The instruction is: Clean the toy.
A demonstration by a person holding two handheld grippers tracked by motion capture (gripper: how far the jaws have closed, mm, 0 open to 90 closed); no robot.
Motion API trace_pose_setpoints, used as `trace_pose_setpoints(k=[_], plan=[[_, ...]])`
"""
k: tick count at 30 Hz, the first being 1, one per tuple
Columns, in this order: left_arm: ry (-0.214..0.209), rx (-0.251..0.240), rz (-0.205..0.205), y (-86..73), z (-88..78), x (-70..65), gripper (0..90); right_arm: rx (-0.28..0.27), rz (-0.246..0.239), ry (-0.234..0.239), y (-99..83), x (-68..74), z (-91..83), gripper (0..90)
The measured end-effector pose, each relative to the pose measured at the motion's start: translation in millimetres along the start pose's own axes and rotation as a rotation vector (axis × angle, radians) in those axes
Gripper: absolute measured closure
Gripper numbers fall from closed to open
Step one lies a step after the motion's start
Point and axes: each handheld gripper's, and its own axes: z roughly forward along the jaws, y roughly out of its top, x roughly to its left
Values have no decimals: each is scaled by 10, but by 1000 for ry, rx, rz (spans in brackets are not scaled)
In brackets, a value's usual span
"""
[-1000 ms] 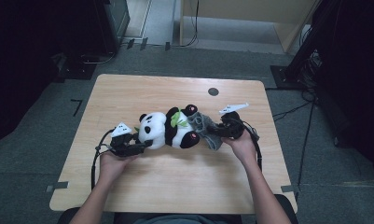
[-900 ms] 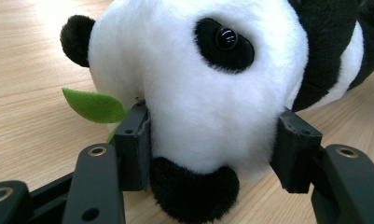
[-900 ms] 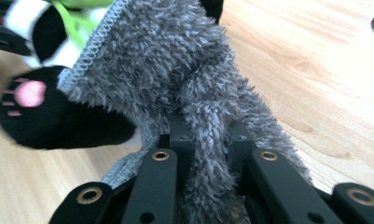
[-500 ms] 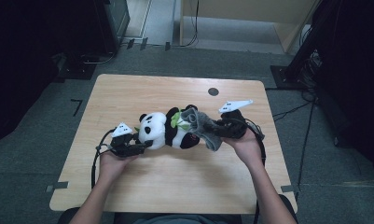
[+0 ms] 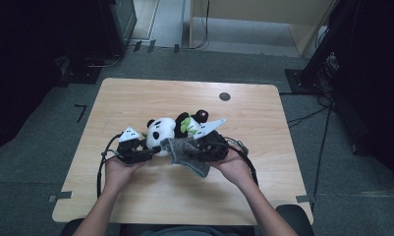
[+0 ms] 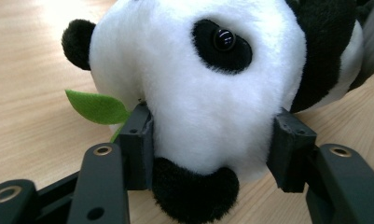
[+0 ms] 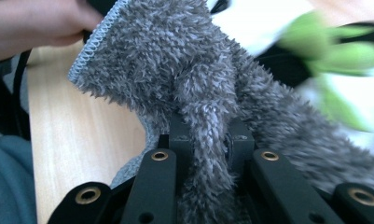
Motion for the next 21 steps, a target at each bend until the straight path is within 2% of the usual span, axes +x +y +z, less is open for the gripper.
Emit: trace_pose_setpoints(k=[3,4,7,9,10,11,12,13,14,15,16,20,21], plan=[[7,-4,-2,26,-4,-28,452,56,-26,50,-31,87,201,783],[3,-2,-11,30,-7,-27,452,56,-26,50,-31,87,201,783],[-6,-6,-39,40,-17,-18,459,88,-41,78,-30,161,373,783],[-8,-7,-45,41,-24,-19,461,128,-59,87,-17,203,568,782],[-11,-6,-47,41,-28,-19,461,128,-59,87,-17,203,568,782],[-13,-4,-48,41,-30,-21,462,141,-66,95,-5,206,693,782],[-13,-4,-47,40,-33,-24,462,141,-66,95,-5,206,693,782],[-13,-5,-47,39,-34,-29,462,152,-59,82,17,201,793,782],[-12,-6,-48,38,-36,-35,462,152,-59,82,17,201,793,782],[-9,-7,-44,27,-39,-38,462,140,-45,48,37,179,866,782],[-7,-6,-43,21,-37,-37,462,132,-32,35,42,160,889,782],[-7,1,-50,6,-29,-15,462,110,-8,12,32,105,901,781],[-13,7,-60,-2,-21,8,463,102,-12,-10,6,88,877,781]])
